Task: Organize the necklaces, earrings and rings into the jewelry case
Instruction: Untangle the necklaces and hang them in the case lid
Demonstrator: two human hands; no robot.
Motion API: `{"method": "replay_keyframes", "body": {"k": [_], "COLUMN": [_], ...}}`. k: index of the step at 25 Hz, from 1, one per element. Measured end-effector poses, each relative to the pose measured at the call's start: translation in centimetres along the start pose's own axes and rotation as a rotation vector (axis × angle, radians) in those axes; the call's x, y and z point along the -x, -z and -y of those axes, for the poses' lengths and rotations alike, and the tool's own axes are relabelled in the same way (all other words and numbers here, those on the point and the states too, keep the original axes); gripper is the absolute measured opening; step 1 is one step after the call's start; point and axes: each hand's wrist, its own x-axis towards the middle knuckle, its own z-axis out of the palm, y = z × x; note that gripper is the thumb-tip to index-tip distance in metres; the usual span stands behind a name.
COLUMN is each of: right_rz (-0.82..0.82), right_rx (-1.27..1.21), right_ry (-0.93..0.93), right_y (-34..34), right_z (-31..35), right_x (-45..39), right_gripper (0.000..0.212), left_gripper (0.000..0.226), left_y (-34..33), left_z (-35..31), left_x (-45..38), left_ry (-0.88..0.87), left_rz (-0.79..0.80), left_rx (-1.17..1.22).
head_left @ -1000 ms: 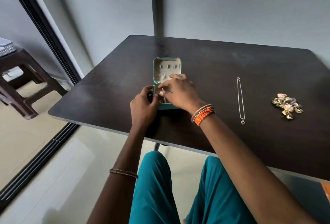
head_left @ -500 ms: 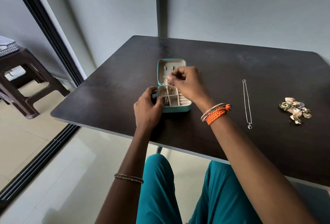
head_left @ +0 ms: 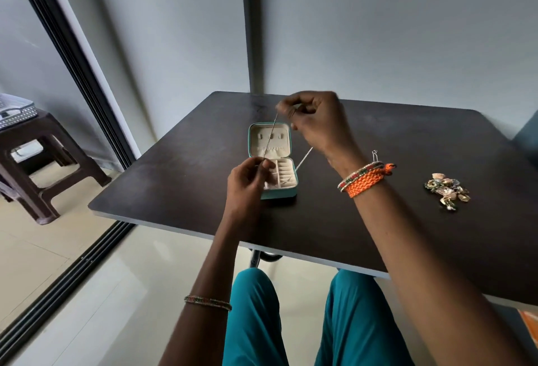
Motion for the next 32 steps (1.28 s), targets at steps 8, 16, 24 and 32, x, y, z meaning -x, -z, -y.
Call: {"method": "replay_keyframes", "body": {"k": [8, 16, 24, 32], "right_rz": [-0.467, -0.527, -0.374, -0.248], "right_rx": [0.113, 0.113, -0.269, -0.491], "right_ry": [0.018, -0.066, -0.457, -0.618], "right_y": [8.6, 10.3, 11.7, 12.2], "right_z": [-0.7, -3.2, -4.1, -6.1], "right_x": [0.9, 2.7, 3.6, 4.6], "right_gripper": [0.014, 0.013, 0.028, 0.030], "left_gripper": [0.020, 0.024, 0.034, 0.015], "left_y": [2.3, 2.2, 3.1, 2.8], "left_z": [-3.8, -3.5, -2.9, -2.5], "left_x": [0.8, 1.5, 3.0, 2.3], "left_ry": [0.101, 0.013, 0.157, 0.063], "left_rz": [0.179, 0.392, 0.445, 0.096], "left_rx": [-0.249, -0.279, 0.070, -0.066]}}
